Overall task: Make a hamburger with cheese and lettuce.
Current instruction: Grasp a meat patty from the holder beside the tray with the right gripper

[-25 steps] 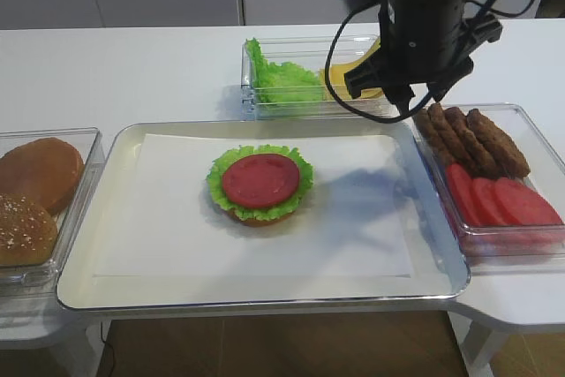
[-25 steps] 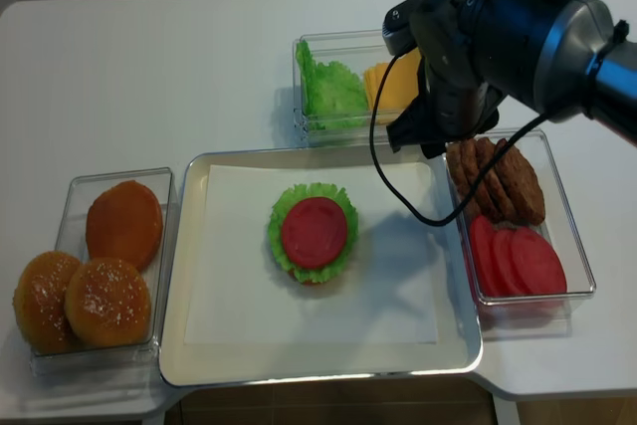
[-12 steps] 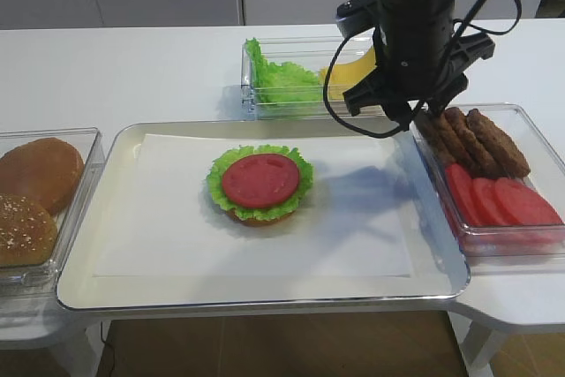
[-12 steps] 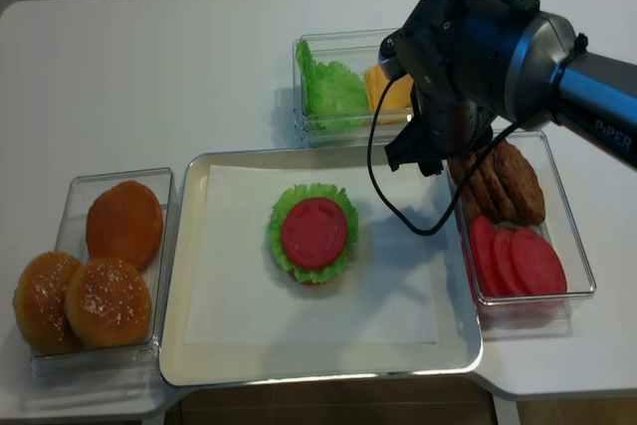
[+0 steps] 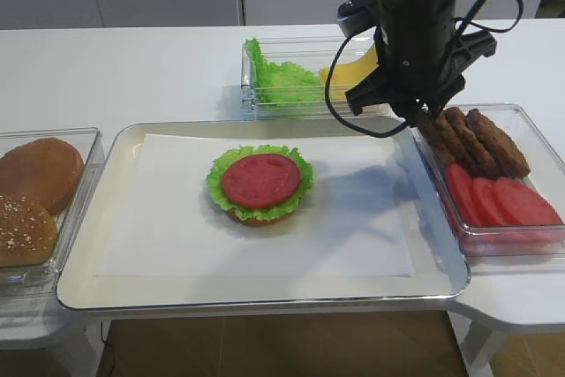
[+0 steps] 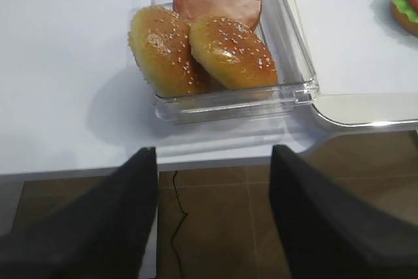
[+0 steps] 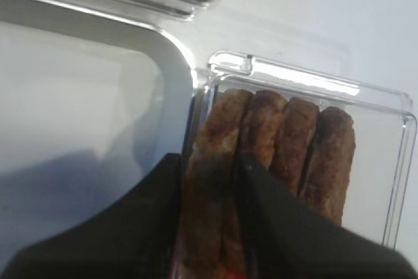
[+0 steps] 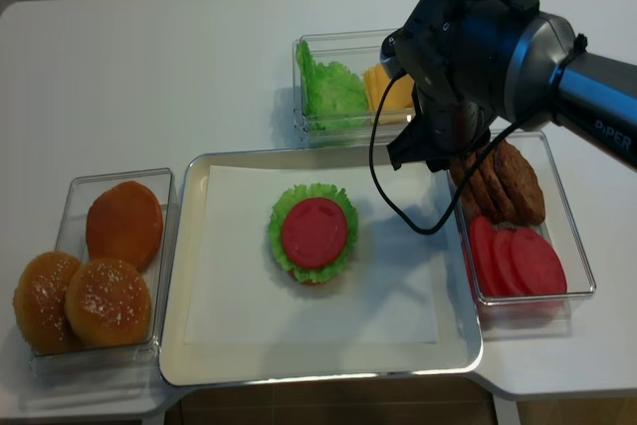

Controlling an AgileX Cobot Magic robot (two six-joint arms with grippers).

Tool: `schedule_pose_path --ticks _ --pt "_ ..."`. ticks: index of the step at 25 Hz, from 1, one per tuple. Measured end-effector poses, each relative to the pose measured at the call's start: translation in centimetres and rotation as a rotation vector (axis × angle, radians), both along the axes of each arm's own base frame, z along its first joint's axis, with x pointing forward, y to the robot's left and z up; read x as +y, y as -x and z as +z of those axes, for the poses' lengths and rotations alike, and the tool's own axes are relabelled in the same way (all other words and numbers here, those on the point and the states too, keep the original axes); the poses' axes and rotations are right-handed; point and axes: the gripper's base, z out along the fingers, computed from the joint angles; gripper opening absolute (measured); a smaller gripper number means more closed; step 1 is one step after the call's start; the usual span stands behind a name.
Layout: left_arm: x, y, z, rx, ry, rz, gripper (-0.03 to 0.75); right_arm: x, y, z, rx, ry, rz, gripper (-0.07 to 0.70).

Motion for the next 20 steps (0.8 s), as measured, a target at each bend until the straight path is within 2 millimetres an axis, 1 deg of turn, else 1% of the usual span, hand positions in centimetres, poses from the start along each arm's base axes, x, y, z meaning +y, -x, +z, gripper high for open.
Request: schedule_pose_path --ticks 8,14,20 --pt "0.0 0.0 0.0 0.0 0.0 0.0 0.404 -0.04 -0.05 0.07 -0.006 0.006 0.001 0.227" --pt "0.0 0.0 0.0 0.0 0.0 0.0 0.404 -0.06 -0.08 0.02 -0.005 0.01 -0.001 0.154" --pt "0.0 0.0 0.0 0.0 0.0 0.0 0.404 -0.07 -0.09 0.02 -0.006 0.011 0.0 0.145"
